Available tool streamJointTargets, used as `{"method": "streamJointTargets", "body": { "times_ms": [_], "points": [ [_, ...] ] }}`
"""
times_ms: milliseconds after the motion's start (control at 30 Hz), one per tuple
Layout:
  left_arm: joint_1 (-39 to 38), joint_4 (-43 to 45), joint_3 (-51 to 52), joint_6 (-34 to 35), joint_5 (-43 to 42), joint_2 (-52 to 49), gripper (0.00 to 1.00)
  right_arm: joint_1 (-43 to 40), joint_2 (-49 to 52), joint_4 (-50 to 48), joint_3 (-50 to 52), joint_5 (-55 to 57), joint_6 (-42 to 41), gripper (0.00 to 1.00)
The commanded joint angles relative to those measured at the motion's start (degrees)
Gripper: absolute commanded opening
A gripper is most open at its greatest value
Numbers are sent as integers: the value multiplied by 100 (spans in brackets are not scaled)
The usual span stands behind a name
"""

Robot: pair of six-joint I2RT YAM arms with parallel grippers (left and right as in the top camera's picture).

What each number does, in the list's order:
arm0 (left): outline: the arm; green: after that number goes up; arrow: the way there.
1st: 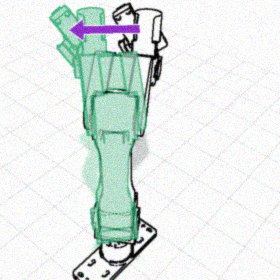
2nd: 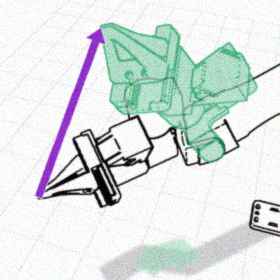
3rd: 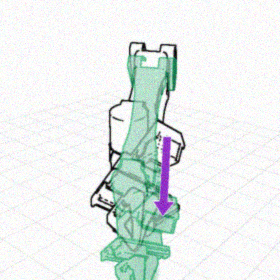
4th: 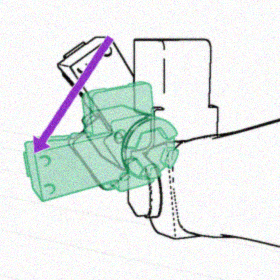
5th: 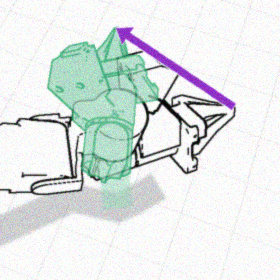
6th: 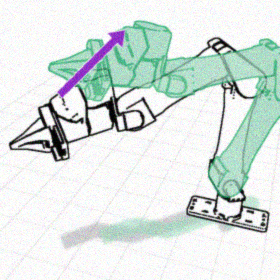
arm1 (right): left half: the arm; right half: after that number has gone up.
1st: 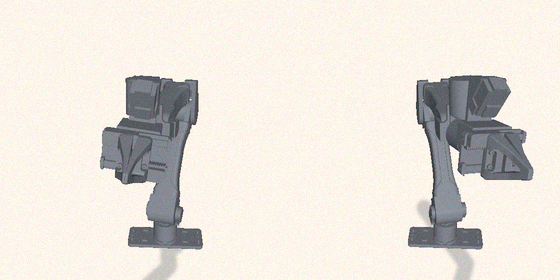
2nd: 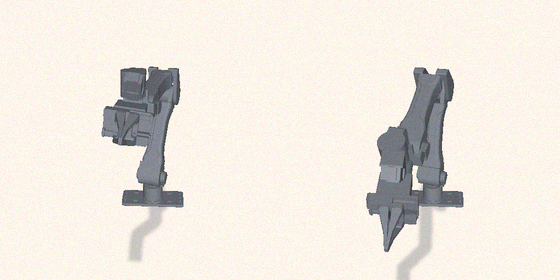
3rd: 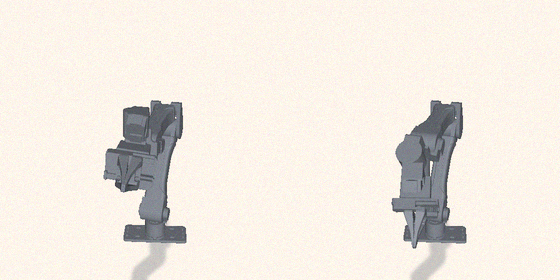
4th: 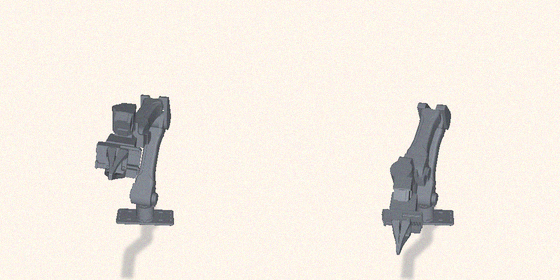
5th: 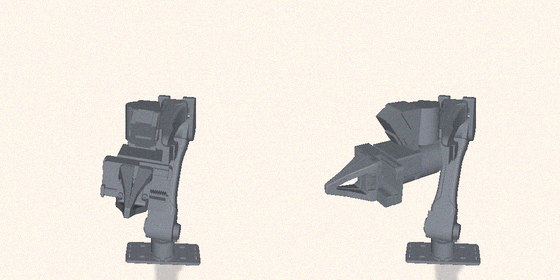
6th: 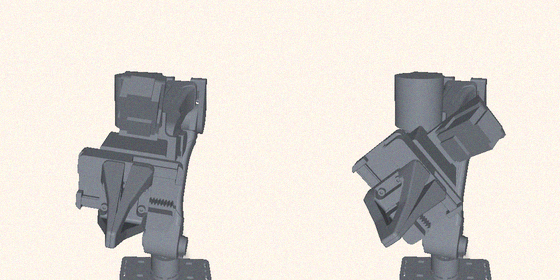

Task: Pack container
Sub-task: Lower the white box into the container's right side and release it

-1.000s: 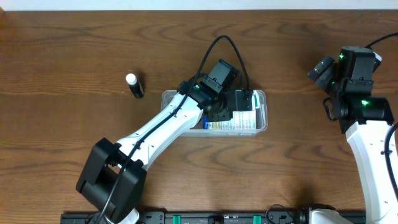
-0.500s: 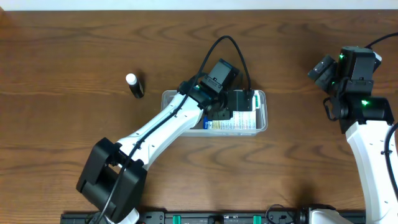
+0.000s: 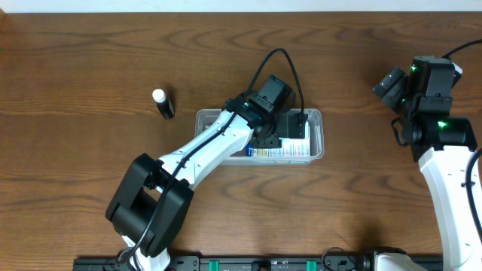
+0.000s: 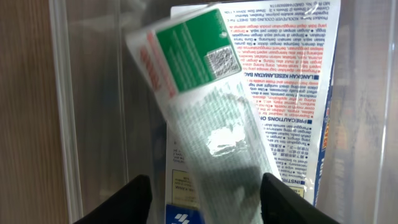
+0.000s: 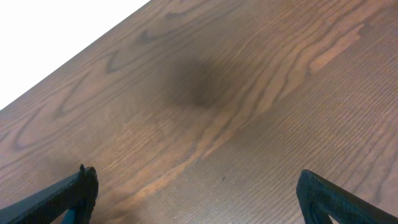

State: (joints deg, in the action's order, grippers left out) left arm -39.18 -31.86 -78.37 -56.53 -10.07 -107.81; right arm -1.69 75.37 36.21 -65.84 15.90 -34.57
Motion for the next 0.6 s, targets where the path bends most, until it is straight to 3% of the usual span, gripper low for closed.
{"method": "streamJointTargets", "body": {
  "times_ms": [0, 567],
  "points": [
    [-17, 9, 26, -44, 26, -22, 60, -70, 9, 7, -48, 35, -74, 99],
    [-17, 264, -11, 289, 74, 162, 64, -70, 9, 7, -48, 35, -74, 99]
  ]
}}
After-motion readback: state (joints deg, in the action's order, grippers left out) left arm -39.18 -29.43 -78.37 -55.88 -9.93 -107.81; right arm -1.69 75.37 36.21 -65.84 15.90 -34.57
